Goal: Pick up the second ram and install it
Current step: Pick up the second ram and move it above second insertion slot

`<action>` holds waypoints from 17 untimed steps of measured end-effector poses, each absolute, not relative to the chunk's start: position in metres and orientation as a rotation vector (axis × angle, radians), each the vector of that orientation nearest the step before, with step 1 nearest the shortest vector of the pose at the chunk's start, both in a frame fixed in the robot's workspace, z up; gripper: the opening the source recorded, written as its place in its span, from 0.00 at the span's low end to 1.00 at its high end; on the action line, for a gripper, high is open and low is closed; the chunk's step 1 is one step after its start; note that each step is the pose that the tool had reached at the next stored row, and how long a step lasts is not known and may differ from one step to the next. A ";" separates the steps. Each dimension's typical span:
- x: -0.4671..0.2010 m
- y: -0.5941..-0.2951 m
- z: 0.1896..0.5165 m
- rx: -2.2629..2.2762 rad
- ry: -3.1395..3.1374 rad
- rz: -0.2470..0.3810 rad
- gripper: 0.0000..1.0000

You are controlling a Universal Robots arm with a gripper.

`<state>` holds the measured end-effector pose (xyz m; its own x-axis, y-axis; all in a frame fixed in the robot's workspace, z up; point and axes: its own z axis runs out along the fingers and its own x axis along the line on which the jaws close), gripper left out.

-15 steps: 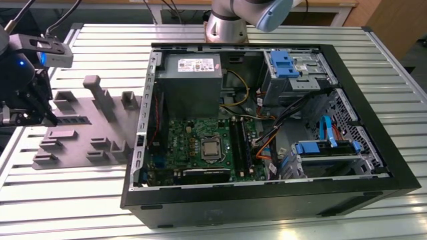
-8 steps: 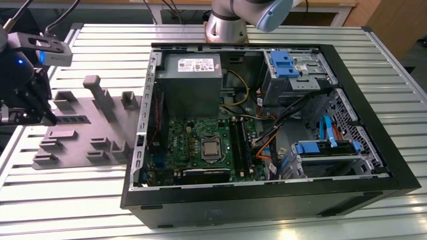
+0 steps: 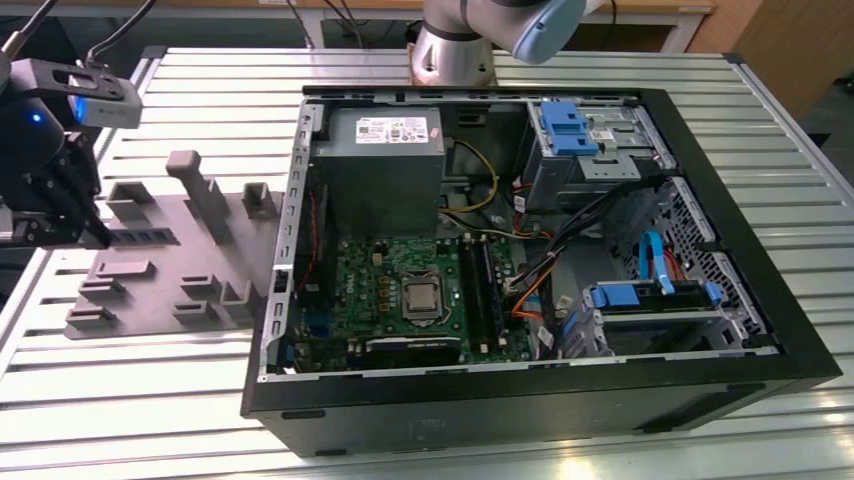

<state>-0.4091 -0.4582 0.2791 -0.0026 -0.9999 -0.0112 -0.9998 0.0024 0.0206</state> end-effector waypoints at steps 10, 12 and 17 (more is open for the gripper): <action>-0.409 -0.458 0.287 2.214 -2.219 -0.035 0.14; -0.409 -0.458 0.288 2.214 -2.219 -0.035 0.14; -0.409 -0.458 0.291 2.214 -2.219 -0.035 0.14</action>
<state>-0.4091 -0.4582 0.2909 -0.0027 -0.9999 -0.0112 -0.9998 0.0024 0.0207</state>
